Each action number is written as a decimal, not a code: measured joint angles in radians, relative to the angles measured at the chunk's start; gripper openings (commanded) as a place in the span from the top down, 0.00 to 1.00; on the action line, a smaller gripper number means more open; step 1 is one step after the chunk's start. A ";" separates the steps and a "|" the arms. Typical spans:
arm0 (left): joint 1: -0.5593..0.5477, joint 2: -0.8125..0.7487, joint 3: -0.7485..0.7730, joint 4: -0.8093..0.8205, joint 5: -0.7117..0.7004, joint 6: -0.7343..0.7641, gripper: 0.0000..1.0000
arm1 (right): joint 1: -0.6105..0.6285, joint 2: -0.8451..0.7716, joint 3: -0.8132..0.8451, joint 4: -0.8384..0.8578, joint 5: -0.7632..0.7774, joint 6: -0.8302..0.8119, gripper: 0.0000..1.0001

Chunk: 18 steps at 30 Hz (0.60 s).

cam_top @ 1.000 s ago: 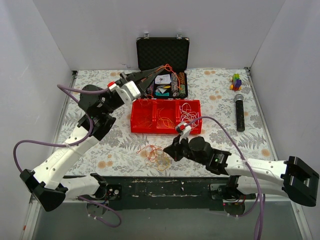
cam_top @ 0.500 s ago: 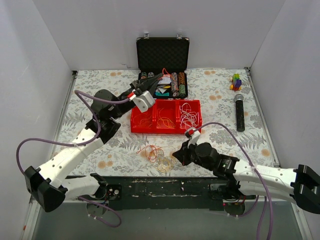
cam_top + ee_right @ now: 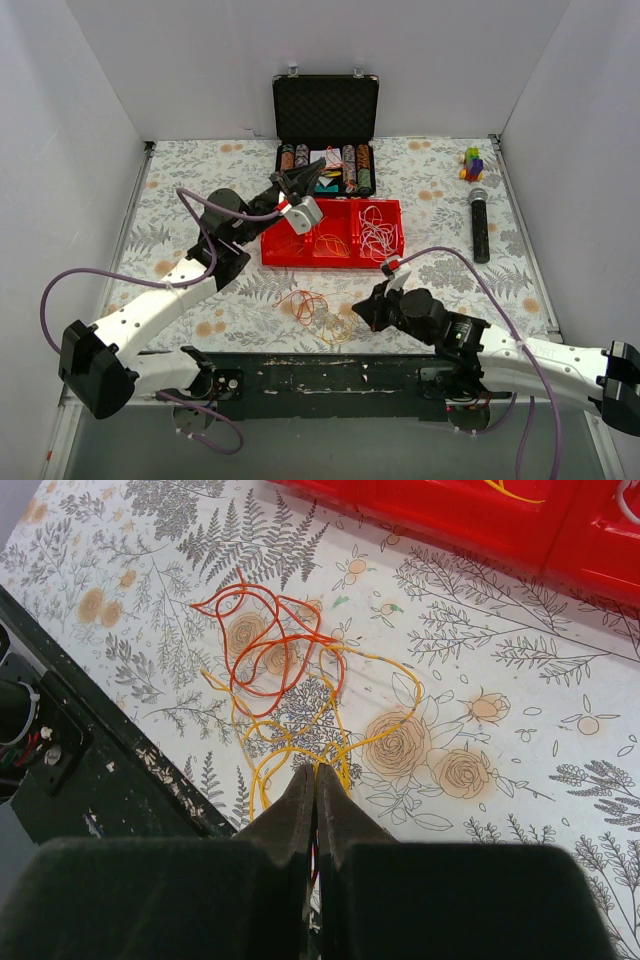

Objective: Untangle the cables

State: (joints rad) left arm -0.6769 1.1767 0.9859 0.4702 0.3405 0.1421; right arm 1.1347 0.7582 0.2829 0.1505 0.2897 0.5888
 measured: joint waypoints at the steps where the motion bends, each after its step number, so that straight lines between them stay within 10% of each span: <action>1: 0.000 0.000 -0.006 0.012 -0.001 0.004 1.00 | 0.000 -0.002 0.000 -0.003 0.002 0.001 0.99; 18: 0.021 0.042 -0.191 0.066 -0.045 0.008 1.00 | 0.000 -0.055 0.000 -0.045 0.027 0.009 0.99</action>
State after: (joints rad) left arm -0.6563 1.2190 0.7952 0.5362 0.2958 0.1497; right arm 1.1347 0.7036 0.2829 0.1051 0.3164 0.5980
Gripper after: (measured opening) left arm 0.013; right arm 0.029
